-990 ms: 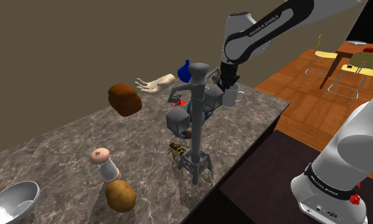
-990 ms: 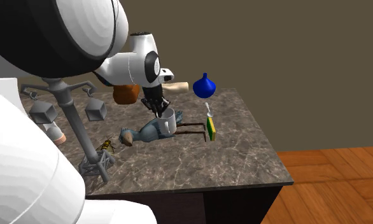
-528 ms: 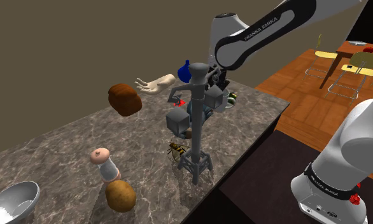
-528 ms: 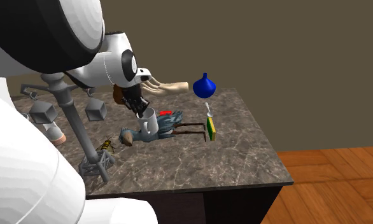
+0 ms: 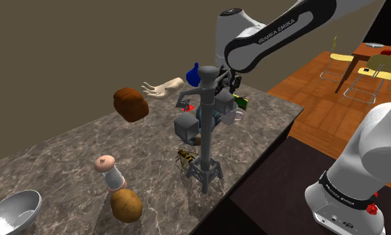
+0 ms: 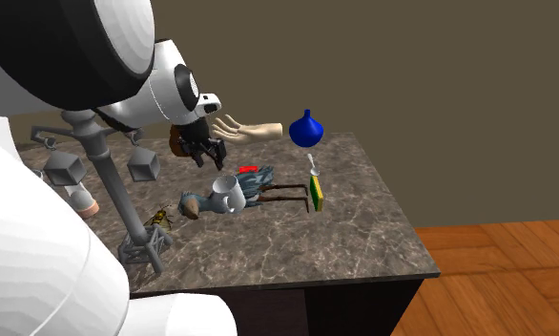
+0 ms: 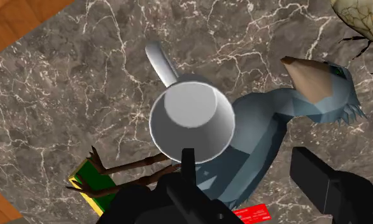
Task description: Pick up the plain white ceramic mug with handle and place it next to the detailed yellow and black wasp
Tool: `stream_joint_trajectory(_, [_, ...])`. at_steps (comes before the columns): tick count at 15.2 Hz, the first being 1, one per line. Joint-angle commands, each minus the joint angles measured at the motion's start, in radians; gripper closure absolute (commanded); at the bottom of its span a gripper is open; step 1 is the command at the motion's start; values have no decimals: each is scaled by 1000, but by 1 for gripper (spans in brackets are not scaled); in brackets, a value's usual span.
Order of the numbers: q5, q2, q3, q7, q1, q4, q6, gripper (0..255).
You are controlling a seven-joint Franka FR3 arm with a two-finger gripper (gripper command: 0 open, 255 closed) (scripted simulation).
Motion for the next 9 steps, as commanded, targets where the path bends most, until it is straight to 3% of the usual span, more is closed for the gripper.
stream_joint_trajectory(1, [18,-50,-10,-125,7,-21,-59,0])
stream_joint_trajectory(5, [7,-160,-44,-429,25,-48,-218,0])
stream_joint_trajectory(9, [-4,-155,-55,-463,24,-75,-195,0])
